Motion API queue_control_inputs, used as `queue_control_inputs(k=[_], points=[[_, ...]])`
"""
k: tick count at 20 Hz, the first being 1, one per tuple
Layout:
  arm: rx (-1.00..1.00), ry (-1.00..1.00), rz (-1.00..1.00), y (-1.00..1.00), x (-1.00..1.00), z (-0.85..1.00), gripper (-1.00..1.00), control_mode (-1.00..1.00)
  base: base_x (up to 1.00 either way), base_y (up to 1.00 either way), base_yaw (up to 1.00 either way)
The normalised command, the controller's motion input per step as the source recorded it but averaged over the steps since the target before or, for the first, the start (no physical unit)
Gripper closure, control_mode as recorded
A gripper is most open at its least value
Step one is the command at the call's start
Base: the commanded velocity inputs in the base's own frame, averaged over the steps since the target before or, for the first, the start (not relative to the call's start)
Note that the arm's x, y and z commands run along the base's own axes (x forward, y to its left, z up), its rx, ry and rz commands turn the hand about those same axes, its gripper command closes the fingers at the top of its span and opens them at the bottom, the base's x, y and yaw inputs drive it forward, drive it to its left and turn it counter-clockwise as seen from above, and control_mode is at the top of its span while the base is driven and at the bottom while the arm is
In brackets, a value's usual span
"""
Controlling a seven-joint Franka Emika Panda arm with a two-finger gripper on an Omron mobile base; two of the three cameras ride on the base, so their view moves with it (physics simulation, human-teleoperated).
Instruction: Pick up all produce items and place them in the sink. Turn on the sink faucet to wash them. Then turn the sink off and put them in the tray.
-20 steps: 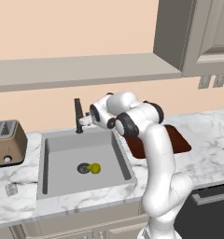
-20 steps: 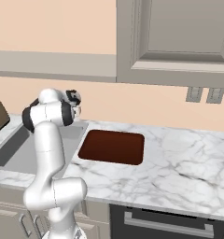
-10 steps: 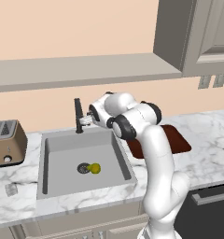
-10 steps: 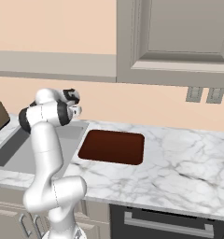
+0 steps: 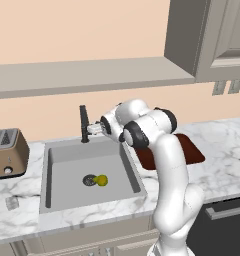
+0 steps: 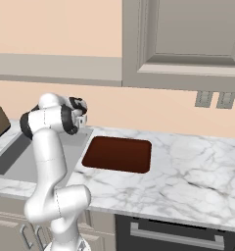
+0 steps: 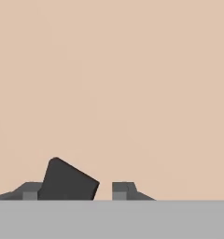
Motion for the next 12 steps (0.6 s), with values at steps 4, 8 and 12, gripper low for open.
queue_control_inputs(k=[4,8,12], points=[[0.00,0.06,-0.11,-0.22,-0.10,-0.20,1.00,-1.00,0.00,0.00,0.00],[0.00,0.03,0.00,0.04,0.02,0.00,1.00,-1.00,0.00,0.00,0.00],[-0.05,0.05,0.06,0.29,0.03,0.00,1.00,-1.00,0.00,0.00,0.00]])
